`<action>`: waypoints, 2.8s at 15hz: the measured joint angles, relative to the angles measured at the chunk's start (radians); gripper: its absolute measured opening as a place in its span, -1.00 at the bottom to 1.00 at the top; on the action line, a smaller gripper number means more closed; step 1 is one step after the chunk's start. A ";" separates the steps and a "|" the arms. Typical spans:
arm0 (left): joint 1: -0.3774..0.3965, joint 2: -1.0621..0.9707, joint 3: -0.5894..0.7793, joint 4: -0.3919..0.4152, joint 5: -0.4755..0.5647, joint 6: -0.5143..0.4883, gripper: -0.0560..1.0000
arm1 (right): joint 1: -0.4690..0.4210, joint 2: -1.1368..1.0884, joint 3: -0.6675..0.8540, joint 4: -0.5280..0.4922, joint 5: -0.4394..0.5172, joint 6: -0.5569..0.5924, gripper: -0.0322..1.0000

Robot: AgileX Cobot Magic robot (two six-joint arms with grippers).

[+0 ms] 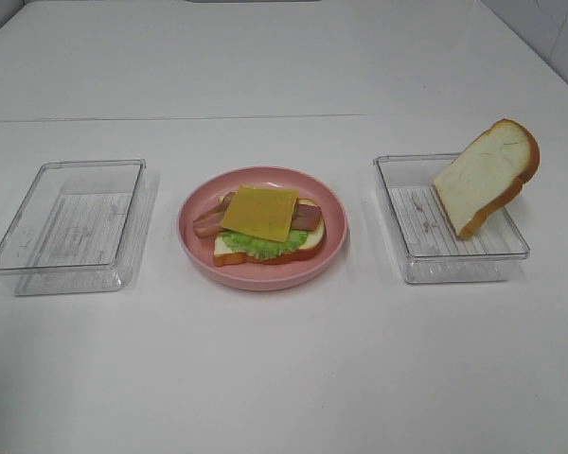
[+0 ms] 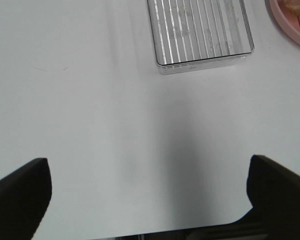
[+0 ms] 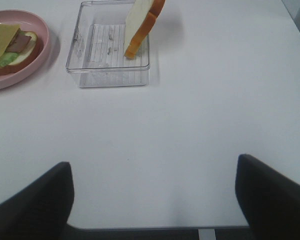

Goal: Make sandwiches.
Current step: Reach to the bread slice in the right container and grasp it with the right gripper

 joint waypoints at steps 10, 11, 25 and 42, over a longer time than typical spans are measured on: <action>0.000 -0.698 0.225 0.026 0.067 -0.013 0.96 | 0.000 0.000 0.000 0.000 0.000 0.000 0.70; 0.000 -0.699 0.230 0.026 0.059 -0.023 0.96 | 0.000 0.000 0.000 0.000 0.000 0.000 0.70; 0.000 -0.699 0.232 0.035 0.056 -0.074 0.96 | 0.000 0.116 -0.036 0.046 0.017 -0.003 0.70; 0.000 -0.699 0.232 0.035 0.055 -0.074 0.96 | 0.000 1.653 -0.952 0.089 -0.014 -0.062 0.70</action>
